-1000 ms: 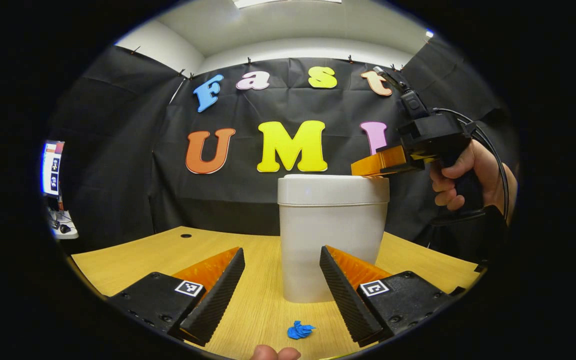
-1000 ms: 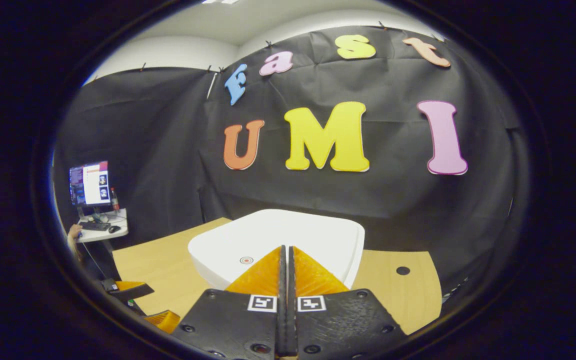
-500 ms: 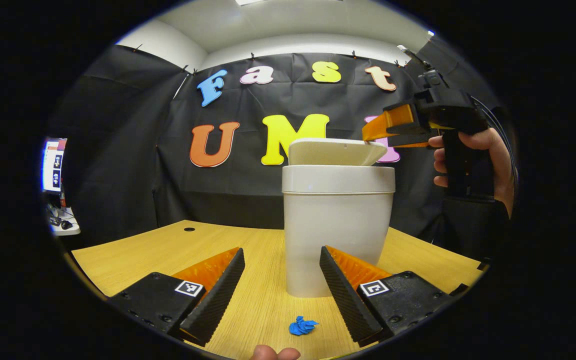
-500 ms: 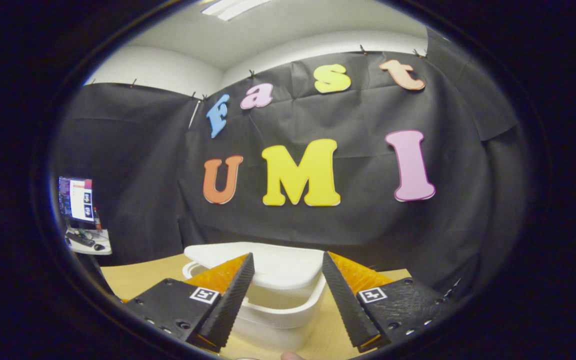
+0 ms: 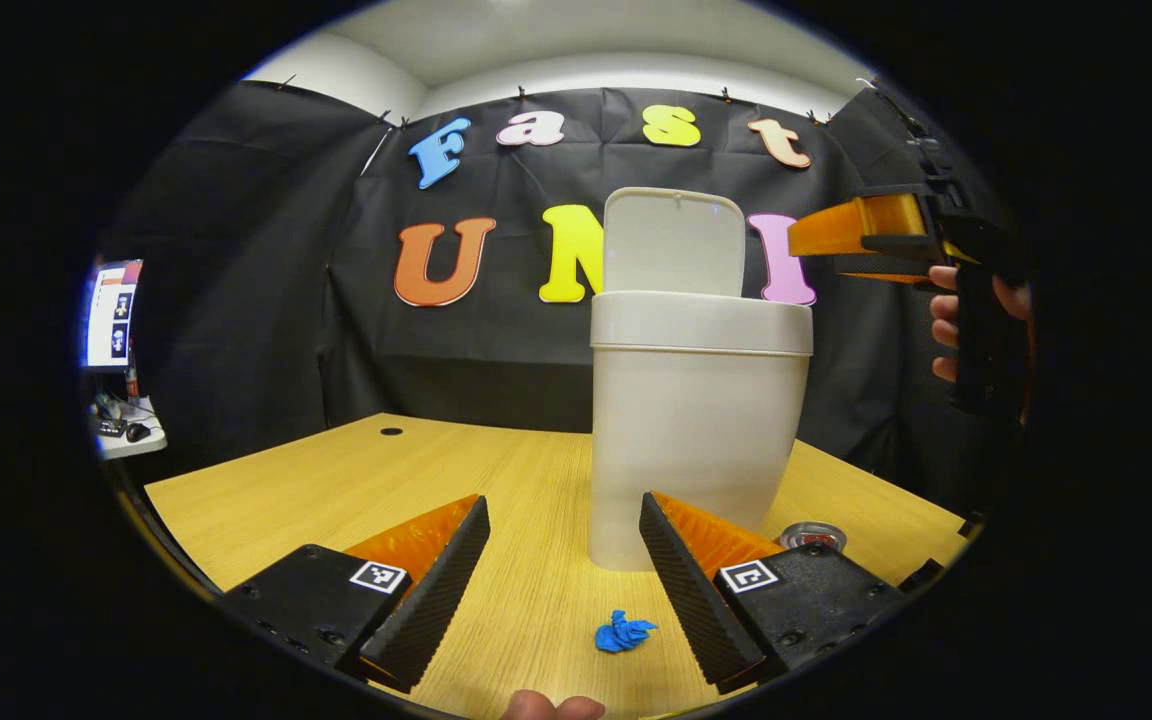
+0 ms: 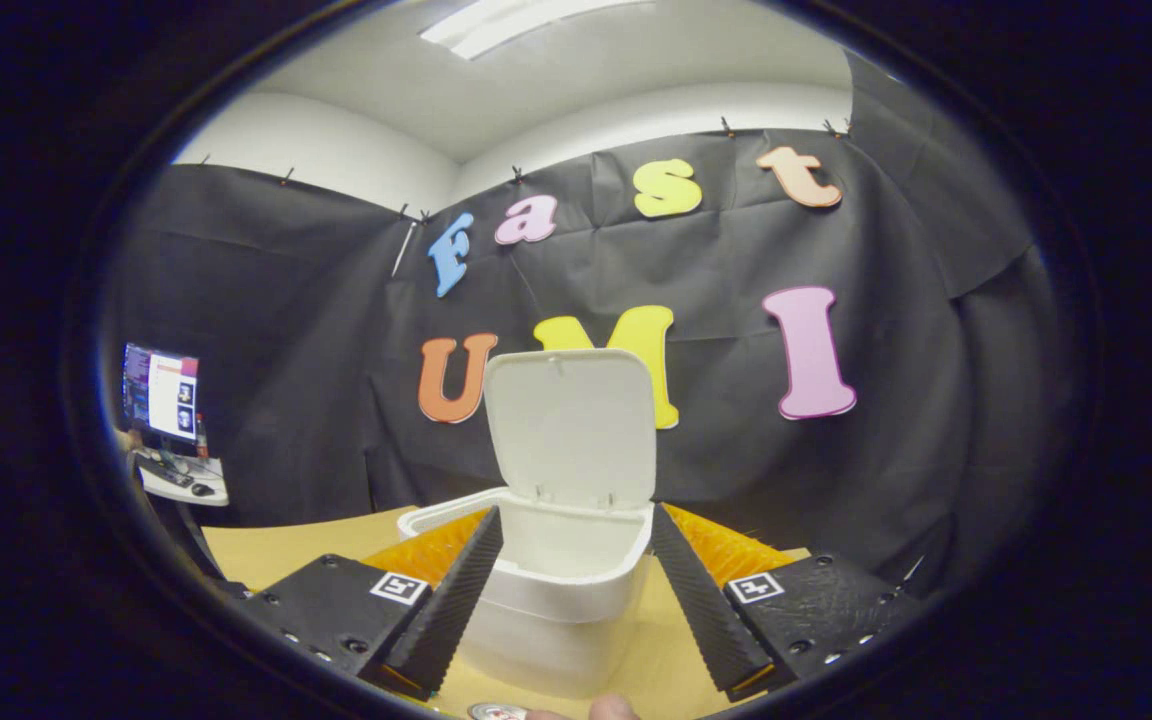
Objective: Press the lid of the desktop garbage bin to open it, pick up the crumpled paper on the desktop and throw it into the bin, then pick up the pop can on the desktop and drop it into the bin, and finally close the garbage bin lid.
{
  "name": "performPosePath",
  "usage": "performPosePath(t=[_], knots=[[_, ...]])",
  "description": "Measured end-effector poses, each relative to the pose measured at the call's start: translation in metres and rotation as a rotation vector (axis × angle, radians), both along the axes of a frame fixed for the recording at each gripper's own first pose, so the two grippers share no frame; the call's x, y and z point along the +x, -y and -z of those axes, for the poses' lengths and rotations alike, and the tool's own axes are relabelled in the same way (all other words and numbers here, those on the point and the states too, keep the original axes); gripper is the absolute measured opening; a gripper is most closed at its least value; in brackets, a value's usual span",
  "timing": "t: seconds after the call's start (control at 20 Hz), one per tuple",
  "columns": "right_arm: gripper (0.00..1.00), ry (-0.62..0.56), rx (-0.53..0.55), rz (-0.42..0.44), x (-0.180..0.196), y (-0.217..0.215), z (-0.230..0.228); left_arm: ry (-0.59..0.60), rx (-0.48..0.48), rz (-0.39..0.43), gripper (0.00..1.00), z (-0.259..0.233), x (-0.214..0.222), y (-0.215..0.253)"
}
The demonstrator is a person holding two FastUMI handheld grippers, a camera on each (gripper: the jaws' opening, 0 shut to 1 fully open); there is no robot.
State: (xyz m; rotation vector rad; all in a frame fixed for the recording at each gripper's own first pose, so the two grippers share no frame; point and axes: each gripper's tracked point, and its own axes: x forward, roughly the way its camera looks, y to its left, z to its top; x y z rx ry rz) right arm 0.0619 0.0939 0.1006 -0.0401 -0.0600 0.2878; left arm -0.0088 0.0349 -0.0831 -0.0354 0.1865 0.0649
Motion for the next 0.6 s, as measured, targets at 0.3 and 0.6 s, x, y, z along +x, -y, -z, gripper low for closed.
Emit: performPosePath(t=[0.3,0.6], knots=[[0.93,-0.031,-0.017,0.05,-0.02,0.02,0.066,-0.112,-0.009,0.039,0.98,0.041,-0.009,0.006],[0.92,-0.104,0.024,0.106,-0.04,0.046,0.109,-0.224,-0.056,0.106,0.98,0.085,-0.023,0.025]])
